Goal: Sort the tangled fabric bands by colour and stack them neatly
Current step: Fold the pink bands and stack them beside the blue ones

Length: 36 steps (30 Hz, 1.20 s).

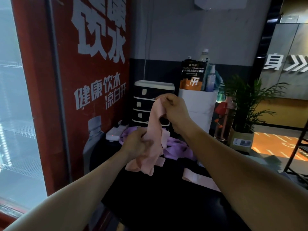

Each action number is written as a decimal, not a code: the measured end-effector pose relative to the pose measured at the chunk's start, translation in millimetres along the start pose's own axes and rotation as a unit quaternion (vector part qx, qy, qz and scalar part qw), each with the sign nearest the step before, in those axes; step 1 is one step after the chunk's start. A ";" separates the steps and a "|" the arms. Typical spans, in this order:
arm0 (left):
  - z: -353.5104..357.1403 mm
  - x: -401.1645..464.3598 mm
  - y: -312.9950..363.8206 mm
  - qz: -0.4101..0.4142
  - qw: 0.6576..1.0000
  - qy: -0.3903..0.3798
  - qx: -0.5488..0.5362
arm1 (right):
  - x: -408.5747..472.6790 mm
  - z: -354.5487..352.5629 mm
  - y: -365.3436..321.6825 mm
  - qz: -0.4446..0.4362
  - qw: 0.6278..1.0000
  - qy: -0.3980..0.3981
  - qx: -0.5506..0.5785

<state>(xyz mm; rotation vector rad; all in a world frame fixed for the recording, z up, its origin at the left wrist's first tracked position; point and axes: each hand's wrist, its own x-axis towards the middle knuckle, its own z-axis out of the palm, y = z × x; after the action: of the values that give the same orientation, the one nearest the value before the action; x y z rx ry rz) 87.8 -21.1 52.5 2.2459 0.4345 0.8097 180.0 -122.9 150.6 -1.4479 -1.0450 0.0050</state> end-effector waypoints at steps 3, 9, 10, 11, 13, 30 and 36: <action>1.7 -4.9 -1.1 0.000 1.000 0.024 0.015 | 1.1 -11.7 5.4 -0.001 0.999 0.052 0.003; -24.6 -17.1 -10.2 -0.118 0.975 0.043 -0.184 | -7.6 -37.2 40.3 0.094 0.982 0.160 0.024; -27.7 -17.5 -15.9 -0.126 0.973 0.063 -0.182 | -8.3 -40.0 44.7 0.109 0.979 0.173 0.026; -31.0 -18.2 -17.8 -0.140 0.966 0.083 -0.202 | -8.4 -42.6 49.6 0.124 0.975 0.184 0.026; -35.2 -16.8 -17.4 -0.206 0.931 0.134 -0.271 | -9.3 -46.5 56.8 0.145 0.970 0.195 0.025; -16.7 -30.9 -42.0 -0.276 0.902 0.097 -0.317 | -55.6 -34.0 75.8 0.168 0.983 0.006 -0.074; -18.1 -57.4 -50.0 -0.228 0.944 0.031 -0.236 | -82.9 -4.6 72.3 0.186 0.926 -0.292 -0.150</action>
<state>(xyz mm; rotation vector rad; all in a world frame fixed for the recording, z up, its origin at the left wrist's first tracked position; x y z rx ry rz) 29.3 -6.4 2.6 1.5935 0.6795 0.6533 175.7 -159.8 47.0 -1.9742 -1.2631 0.6078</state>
